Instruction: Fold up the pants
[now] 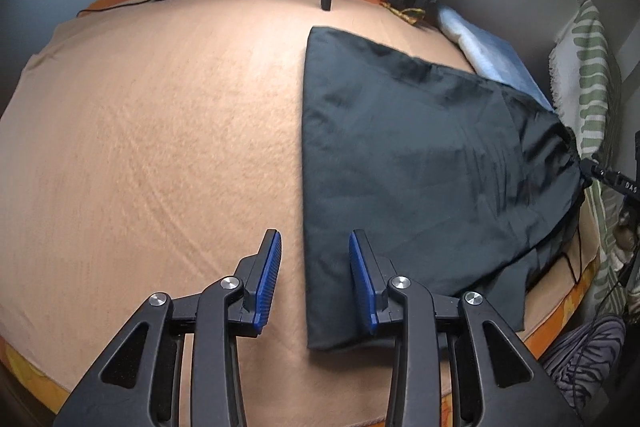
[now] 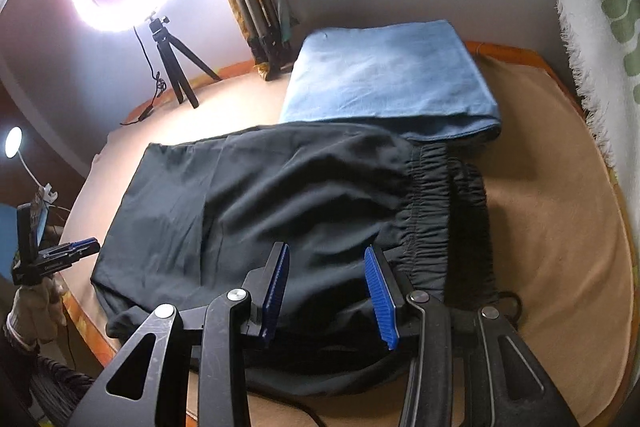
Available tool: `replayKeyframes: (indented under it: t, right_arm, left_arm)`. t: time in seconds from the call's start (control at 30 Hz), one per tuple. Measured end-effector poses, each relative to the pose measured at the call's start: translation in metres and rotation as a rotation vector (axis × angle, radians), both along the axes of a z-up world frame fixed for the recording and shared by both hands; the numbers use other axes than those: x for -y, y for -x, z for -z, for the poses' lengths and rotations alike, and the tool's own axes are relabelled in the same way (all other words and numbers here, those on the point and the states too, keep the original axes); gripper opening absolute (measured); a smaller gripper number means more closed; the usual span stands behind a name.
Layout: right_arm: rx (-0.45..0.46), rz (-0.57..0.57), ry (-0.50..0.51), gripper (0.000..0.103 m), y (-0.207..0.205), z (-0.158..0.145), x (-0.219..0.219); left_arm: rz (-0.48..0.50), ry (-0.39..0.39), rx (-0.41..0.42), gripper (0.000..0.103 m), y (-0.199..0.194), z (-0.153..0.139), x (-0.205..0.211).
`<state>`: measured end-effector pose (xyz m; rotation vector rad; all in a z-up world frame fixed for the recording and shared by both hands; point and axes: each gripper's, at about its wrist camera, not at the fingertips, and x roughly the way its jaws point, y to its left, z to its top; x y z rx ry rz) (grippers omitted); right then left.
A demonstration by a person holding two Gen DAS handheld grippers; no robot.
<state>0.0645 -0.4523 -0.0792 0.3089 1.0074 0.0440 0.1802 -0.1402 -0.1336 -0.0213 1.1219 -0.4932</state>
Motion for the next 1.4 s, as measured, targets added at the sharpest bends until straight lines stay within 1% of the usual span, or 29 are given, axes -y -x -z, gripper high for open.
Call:
replayKeyframes:
  t: [0.07,0.23,0.3,0.37,0.47,0.53,0.63,0.67,0.73,0.8,0.93,1.07,1.13,1.27,1.4]
  right_arm:
    - [0.0,-0.02,-0.01,0.042,-0.001,-0.001,-0.007]
    - [-0.026,-0.055,0.024,0.042,-0.005,0.005,-0.022]
    - [-0.047,-0.049,0.036,0.042,-0.006,0.013,-0.022]
    - [-0.078,-0.035,0.056,0.039,-0.006,0.024,-0.019]
    - [-0.107,-0.017,0.137,0.038,-0.003,0.035,-0.017]
    - [-0.097,-0.016,0.137,0.038,0.001,0.031,-0.018]
    - [-0.046,-0.03,0.136,0.039,0.01,0.016,-0.029]
    - [-0.029,-0.04,0.122,0.04,0.014,0.011,-0.034]
    - [0.009,-0.074,0.076,0.04,0.023,0.002,-0.047]
    - [0.027,-0.129,0.042,0.039,0.029,-0.003,-0.065]
    - [0.002,-0.238,0.003,0.033,0.029,0.006,-0.103]
    - [-0.046,-0.275,0.015,0.03,0.023,0.022,-0.121]
    - [-0.066,-0.288,0.025,0.03,0.022,0.029,-0.125]
    - [-0.103,-0.286,0.054,0.03,0.023,0.041,-0.123]
    - [-0.13,-0.26,0.079,0.03,0.023,0.048,-0.113]
  left_arm:
    - [-0.001,-0.01,-0.008,0.034,0.003,0.004,0.0]
    - [0.015,-0.038,-0.003,0.034,0.008,0.009,0.003]
    - [0.029,-0.06,0.015,0.034,0.011,0.009,0.005]
    - [0.04,-0.09,0.037,0.034,0.012,0.009,0.007]
    - [0.035,-0.147,0.082,0.034,0.012,0.007,0.008]
    - [0.029,-0.149,0.114,0.034,0.012,0.0,0.006]
    - [0.033,-0.133,0.18,0.034,0.019,-0.017,0.009]
    - [0.045,-0.13,0.204,0.034,0.023,-0.022,0.012]
    - [0.089,-0.096,0.232,0.034,0.033,-0.031,0.022]
    - [0.172,-0.042,0.237,0.034,0.047,-0.037,0.039]
    - [0.316,0.0,0.214,0.034,0.066,-0.033,0.074]
    - [0.424,-0.022,0.185,0.034,0.079,-0.021,0.102]
    - [0.456,-0.03,0.174,0.033,0.083,-0.016,0.109]
    - [0.513,-0.075,0.174,0.034,0.096,-0.007,0.111]
    - [0.547,-0.112,0.172,0.034,0.107,0.002,0.108]
